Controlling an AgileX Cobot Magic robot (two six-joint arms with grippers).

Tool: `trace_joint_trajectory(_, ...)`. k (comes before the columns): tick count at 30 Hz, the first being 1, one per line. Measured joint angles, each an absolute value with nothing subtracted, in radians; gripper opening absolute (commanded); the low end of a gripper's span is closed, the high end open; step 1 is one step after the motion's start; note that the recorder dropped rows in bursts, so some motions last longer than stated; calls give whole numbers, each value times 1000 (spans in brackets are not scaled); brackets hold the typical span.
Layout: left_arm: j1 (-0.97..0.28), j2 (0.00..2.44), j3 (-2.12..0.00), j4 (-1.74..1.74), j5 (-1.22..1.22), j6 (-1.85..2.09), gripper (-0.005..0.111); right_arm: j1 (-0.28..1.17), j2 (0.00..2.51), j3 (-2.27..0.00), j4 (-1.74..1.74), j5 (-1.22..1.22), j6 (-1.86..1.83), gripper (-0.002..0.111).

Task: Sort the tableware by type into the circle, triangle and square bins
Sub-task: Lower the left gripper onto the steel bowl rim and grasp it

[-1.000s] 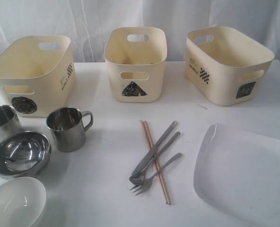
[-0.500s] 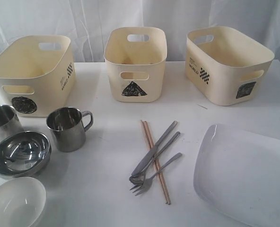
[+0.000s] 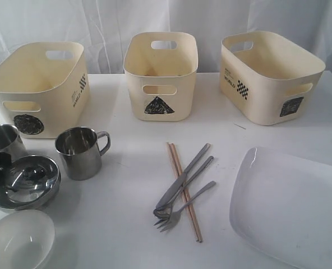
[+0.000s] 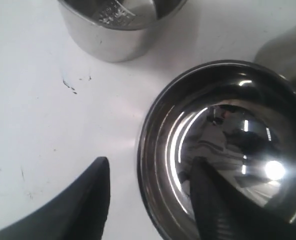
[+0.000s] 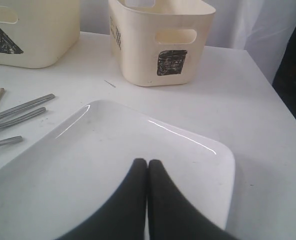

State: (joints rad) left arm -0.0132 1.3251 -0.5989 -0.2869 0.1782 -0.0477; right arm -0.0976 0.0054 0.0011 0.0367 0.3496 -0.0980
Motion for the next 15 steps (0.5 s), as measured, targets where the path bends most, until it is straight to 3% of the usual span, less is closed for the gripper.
trace_joint_trajectory(12, -13, 1463, -599, -267, 30, -45, 54, -98, 5, 1, 37, 350, -98, 0)
trace_joint_trajectory(15, -13, 1473, -599, -267, 10, -45, 48, -98, 5, 1, 37, 350, -98, 0)
